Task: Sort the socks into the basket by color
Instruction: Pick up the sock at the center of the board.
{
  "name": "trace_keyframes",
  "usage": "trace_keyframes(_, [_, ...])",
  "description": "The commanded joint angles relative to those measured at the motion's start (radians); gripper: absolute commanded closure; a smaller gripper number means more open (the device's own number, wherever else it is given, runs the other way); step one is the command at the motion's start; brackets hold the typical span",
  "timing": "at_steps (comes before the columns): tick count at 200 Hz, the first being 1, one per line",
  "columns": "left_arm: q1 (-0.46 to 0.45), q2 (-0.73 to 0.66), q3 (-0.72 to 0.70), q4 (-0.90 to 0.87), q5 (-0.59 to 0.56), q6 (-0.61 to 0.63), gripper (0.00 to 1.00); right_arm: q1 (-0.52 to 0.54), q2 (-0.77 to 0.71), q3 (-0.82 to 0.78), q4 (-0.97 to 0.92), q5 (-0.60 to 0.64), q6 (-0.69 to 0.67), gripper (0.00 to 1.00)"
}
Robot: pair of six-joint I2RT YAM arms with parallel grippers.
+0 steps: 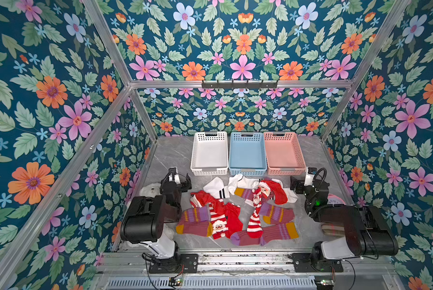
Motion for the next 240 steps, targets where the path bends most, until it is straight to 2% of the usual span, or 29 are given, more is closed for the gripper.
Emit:
trace_keyframes(1, [-0.001,-0.002,0.003,0.025,-0.005,-0.005,0.01,0.001,0.002,0.006,0.008,0.013,0.005,0.01])
trace_keyframes(193, [-0.001,-0.002,0.003,0.026,-0.004,-0.006,0.01,0.001,0.002,0.006,0.007,0.015,0.006,0.01])
trace_keyframes(240, [-0.001,-0.003,0.001,0.026,-0.008,-0.003,0.01,-0.001,0.002,0.012,-0.004,0.055,0.021,0.01])
